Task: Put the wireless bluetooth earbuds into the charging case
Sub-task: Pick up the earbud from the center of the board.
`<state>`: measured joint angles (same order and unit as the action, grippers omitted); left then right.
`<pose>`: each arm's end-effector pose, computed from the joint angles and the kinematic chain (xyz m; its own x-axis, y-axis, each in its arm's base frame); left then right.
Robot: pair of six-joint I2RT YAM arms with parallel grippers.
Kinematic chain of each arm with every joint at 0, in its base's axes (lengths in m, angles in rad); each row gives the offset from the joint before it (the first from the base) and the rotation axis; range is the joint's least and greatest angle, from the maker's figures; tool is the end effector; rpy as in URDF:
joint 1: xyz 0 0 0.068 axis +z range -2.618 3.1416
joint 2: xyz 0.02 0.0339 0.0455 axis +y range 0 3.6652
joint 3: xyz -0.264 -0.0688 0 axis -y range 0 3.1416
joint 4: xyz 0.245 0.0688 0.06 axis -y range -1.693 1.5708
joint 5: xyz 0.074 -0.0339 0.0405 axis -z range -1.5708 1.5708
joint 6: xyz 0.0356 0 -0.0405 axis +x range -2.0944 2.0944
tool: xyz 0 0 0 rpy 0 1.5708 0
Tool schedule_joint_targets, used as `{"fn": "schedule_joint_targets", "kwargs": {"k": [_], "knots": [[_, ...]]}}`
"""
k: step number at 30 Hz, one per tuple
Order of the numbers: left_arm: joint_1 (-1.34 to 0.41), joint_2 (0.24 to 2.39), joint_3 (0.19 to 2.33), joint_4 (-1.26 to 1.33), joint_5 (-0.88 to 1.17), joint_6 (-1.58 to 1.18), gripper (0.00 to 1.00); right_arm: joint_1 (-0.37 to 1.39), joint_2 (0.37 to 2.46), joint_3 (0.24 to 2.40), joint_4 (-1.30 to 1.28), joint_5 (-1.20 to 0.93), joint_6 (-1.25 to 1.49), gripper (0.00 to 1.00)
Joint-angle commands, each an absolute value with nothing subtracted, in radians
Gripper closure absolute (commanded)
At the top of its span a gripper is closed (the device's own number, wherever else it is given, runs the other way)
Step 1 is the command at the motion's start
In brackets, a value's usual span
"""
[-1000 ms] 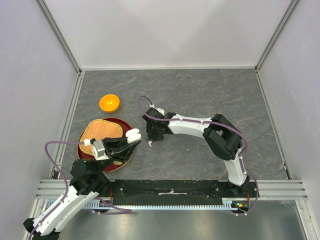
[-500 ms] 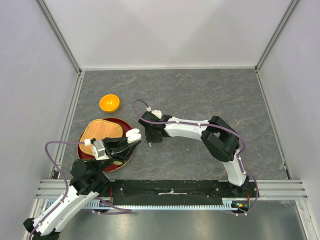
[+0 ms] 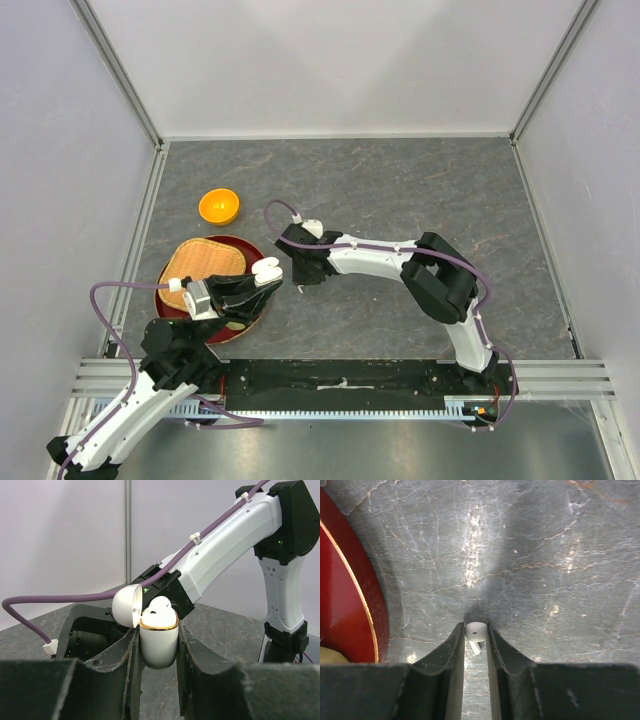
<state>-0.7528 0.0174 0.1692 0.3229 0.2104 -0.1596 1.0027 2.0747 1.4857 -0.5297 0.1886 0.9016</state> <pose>0.0576 -0.0642 0.2642 0.2015 -0.4018 -0.8933 0.8470 0.5296 -0.0471 0.2381 0.3607 0.1604 -0.9151 -0.0017 -0.4033 -0.1067 0.9654 0.2380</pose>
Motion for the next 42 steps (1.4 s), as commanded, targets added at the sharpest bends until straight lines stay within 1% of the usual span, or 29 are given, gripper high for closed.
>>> {"fn": "schedule_joint_targets", "kwargs": {"k": [1,9,17,21,28,42], "knots": [[-0.753,0.011,0.193,0.339,0.192,-0.132,0.98,0.999,2.019,1.421,-0.546,0.267,0.905,0.76],[-0.753,0.021,0.19,0.347,0.19,-0.137,0.98,0.982,1.82,1.214,-0.542,0.337,0.942,0.78],[-0.753,0.04,0.176,0.374,0.195,-0.161,0.98,0.93,1.606,0.987,-0.534,0.316,1.008,0.76],[-0.753,0.063,0.17,0.409,0.199,-0.169,0.98,0.93,1.58,0.917,-0.525,0.305,1.022,0.76],[-0.753,0.091,0.178,0.414,0.21,-0.181,0.98,0.93,1.58,0.879,-0.486,0.273,1.057,0.75],[-0.753,0.115,0.183,0.422,0.219,-0.193,0.98,0.928,1.603,0.879,-0.511,0.252,0.99,0.55]]}}
